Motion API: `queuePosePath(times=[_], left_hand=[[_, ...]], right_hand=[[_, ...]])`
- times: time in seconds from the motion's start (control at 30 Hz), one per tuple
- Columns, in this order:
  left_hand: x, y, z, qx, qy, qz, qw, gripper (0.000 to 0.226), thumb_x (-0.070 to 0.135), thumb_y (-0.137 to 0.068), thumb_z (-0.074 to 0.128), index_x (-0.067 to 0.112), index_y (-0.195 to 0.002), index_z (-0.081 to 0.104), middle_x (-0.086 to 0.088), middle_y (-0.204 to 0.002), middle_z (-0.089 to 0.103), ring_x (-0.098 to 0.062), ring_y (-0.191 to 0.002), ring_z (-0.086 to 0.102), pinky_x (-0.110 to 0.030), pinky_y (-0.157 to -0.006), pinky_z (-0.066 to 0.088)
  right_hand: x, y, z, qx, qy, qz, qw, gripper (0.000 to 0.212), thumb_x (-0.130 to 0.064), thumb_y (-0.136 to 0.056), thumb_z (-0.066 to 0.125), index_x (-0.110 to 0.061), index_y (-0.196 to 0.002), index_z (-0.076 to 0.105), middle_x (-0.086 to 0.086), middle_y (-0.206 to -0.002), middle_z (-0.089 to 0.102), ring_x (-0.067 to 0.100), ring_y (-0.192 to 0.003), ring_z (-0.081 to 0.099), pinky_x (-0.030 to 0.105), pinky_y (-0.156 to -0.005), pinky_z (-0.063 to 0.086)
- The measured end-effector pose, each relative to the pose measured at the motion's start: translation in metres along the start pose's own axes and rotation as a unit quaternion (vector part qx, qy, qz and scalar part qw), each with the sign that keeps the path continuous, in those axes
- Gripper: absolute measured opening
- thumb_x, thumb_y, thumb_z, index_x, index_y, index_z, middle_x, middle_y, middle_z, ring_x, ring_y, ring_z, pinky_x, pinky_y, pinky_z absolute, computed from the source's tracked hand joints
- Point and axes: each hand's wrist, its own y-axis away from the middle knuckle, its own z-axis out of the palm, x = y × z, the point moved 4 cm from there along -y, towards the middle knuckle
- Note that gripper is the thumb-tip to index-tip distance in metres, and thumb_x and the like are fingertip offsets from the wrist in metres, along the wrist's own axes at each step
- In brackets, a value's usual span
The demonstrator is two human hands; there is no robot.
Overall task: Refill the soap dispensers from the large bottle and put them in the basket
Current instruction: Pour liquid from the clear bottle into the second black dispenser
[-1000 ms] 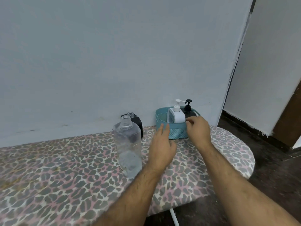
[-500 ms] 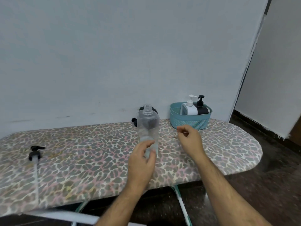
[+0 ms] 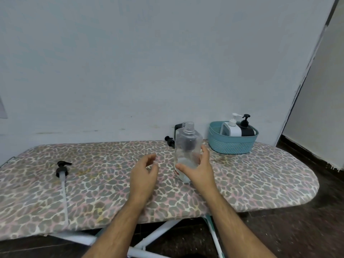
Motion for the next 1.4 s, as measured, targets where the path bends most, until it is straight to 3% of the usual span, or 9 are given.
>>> queuePosePath(times=[0.23,0.4,0.63,0.77,0.93,1.0,1.13,1.23,1.4], left_hand=[[0.0,-0.018,0.014,-0.025,-0.007,0.006,1.0,0.036,0.023,-0.099,0.059,0.025,-0.135,0.057,0.01,-0.131,0.062,-0.002,-0.112,0.058,-0.025,-0.089,0.055],[0.004,-0.032,0.033,-0.054,-0.01,-0.008,0.998,0.04,0.021,-0.099,0.058,0.02,-0.139,0.053,0.004,-0.137,0.059,-0.012,-0.115,0.061,-0.044,-0.095,0.057],[0.011,-0.066,0.069,-0.081,-0.019,-0.008,0.996,0.055,0.026,-0.094,0.066,0.019,-0.145,0.047,0.0,-0.143,0.055,-0.012,-0.122,0.055,-0.042,-0.102,0.052],[0.016,-0.1,0.094,-0.121,-0.041,0.002,0.992,0.084,0.031,-0.086,0.076,0.014,-0.155,0.031,-0.003,-0.154,0.044,-0.017,-0.133,0.048,-0.026,-0.105,0.037],[0.014,-0.14,0.118,-0.162,-0.023,-0.01,0.986,0.1,0.031,-0.078,0.085,0.01,-0.155,0.024,0.002,-0.152,0.036,-0.023,-0.143,0.036,-0.017,-0.102,0.041],[0.01,-0.15,0.124,-0.179,-0.021,-0.023,0.983,0.112,0.033,-0.075,0.088,0.01,-0.158,0.015,0.0,-0.159,0.028,-0.021,-0.145,0.032,-0.027,-0.111,0.038],[0.002,-0.164,0.139,-0.202,0.006,-0.011,0.979,0.112,0.033,-0.069,0.093,0.01,-0.153,0.022,0.03,-0.123,0.042,-0.004,-0.122,0.051,-0.001,-0.079,0.043],[0.005,-0.165,0.149,-0.218,0.009,-0.022,0.976,0.143,0.042,-0.059,0.096,0.013,-0.16,0.0,0.004,-0.159,0.03,-0.017,-0.146,0.033,-0.033,-0.115,0.038],[0.007,-0.163,0.148,-0.182,0.012,0.008,0.983,0.122,0.041,-0.054,0.099,0.005,-0.149,0.031,-0.009,-0.146,0.045,-0.025,-0.134,0.048,-0.048,-0.11,0.044]], right_hand=[[0.0,-0.004,0.007,0.069,0.048,-0.045,0.995,0.073,-0.05,-0.074,0.076,-0.035,-0.135,0.038,-0.016,-0.113,0.058,0.007,-0.106,0.058,0.01,-0.076,0.037],[0.011,-0.005,-0.013,0.13,0.065,-0.035,0.989,0.079,-0.045,-0.075,0.077,-0.037,-0.14,0.034,-0.008,-0.13,0.06,0.01,-0.111,0.058,0.032,-0.093,0.049],[0.023,-0.005,-0.021,0.161,0.055,-0.042,0.985,0.08,-0.043,-0.075,0.077,-0.033,-0.141,0.033,-0.006,-0.132,0.054,0.013,-0.115,0.052,0.033,-0.094,0.044],[0.029,-0.009,-0.018,0.161,0.042,-0.044,0.985,0.084,-0.038,-0.076,0.076,-0.032,-0.145,0.028,-0.004,-0.142,0.048,0.018,-0.125,0.05,0.042,-0.103,0.045],[0.034,-0.014,-0.014,0.131,0.022,-0.045,0.99,0.086,-0.04,-0.079,0.074,-0.036,-0.146,0.021,-0.002,-0.143,0.05,0.021,-0.125,0.053,0.047,-0.102,0.047],[0.033,-0.015,-0.011,0.123,0.018,-0.05,0.991,0.087,-0.04,-0.08,0.073,-0.035,-0.148,0.02,-0.002,-0.141,0.051,0.02,-0.121,0.056,0.044,-0.1,0.049],[0.033,-0.022,-0.013,0.122,0.02,-0.059,0.991,0.086,-0.041,-0.08,0.073,-0.033,-0.148,0.02,-0.003,-0.139,0.052,0.016,-0.118,0.056,0.04,-0.098,0.05],[0.034,-0.025,-0.014,0.117,0.023,-0.054,0.991,0.087,-0.044,-0.079,0.072,-0.034,-0.148,0.019,-0.004,-0.14,0.052,0.016,-0.12,0.056,0.044,-0.099,0.05],[0.037,-0.026,-0.014,0.12,0.034,-0.041,0.991,0.087,-0.041,-0.08,0.072,-0.029,-0.149,0.022,-0.001,-0.141,0.052,0.02,-0.123,0.054,0.045,-0.1,0.049]])
